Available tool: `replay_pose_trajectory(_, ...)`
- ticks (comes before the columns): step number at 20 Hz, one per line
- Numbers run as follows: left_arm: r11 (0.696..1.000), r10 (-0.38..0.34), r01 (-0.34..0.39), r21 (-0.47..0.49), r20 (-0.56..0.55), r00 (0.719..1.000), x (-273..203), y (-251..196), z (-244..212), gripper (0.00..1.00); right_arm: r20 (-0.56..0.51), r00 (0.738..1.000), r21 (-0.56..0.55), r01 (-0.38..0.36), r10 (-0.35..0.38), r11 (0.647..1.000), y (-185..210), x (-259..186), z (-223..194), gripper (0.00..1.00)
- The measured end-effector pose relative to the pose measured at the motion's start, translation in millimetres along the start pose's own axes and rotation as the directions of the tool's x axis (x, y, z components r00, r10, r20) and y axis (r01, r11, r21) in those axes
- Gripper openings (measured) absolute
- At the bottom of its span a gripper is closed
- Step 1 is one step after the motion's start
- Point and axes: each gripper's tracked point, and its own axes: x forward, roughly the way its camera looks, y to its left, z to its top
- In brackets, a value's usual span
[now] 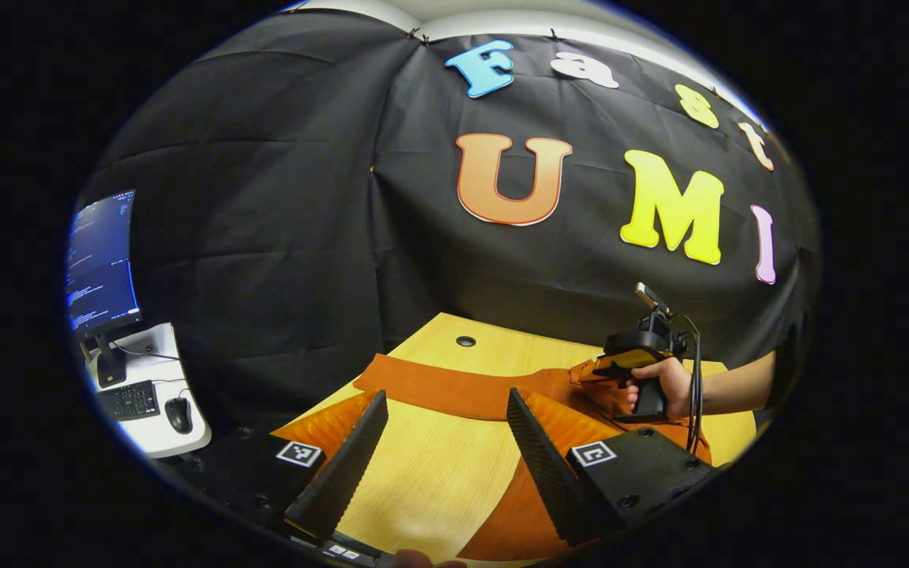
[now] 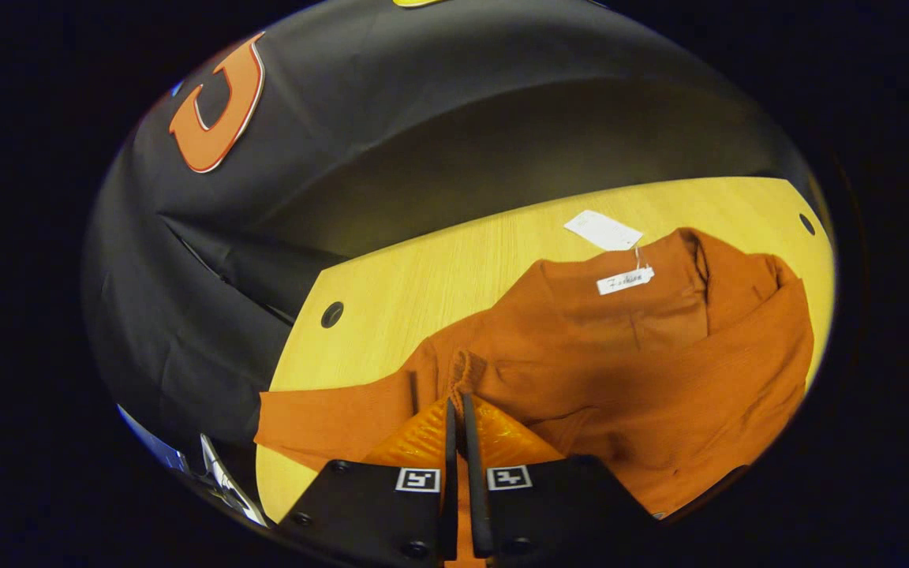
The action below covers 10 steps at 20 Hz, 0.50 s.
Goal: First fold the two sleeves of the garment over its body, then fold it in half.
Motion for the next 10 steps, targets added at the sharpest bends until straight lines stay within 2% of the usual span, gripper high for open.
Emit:
replay_pose_trajectory(2,1.000,-0.011,0.011,0.004,0.004,1.000,4.9,-1.8,2.2,0.99,0.015,1.000,-0.016,-0.023,0.024,1.000,6.6,-11.5,2.2,0.11)
replay_pose_trajectory(3,1.000,-0.018,0.018,0.008,0.008,1.000,8.8,-3.2,3.5,0.99,0.027,0.998,-0.019,-0.052,0.053,0.998,14.3,-17.9,4.4,0.17)
replay_pose_trajectory(4,1.000,-0.024,0.024,0.013,0.014,1.000,12.1,-4.7,6.6,0.99,0.044,0.997,-0.031,-0.069,0.070,0.997,18.7,-24.5,7.6,0.16)
replay_pose_trajectory(7,0.998,-0.042,0.041,0.037,0.043,0.998,27.8,-8.2,16.8,0.99,0.115,0.990,-0.094,-0.076,0.087,0.993,20.1,-58.5,28.0,0.66)
replay_pose_trajectory(8,0.998,-0.046,0.044,0.040,0.052,0.998,34.9,-7.3,19.8,0.99,0.141,0.986,-0.115,-0.075,0.091,0.991,20.1,-71.5,35.3,0.73)
replay_pose_trajectory(10,0.998,-0.038,0.034,0.054,0.071,0.997,46.7,-2.0,28.3,0.99,0.191,0.976,-0.159,-0.076,0.106,0.984,20.0,-101.7,47.1,0.73)
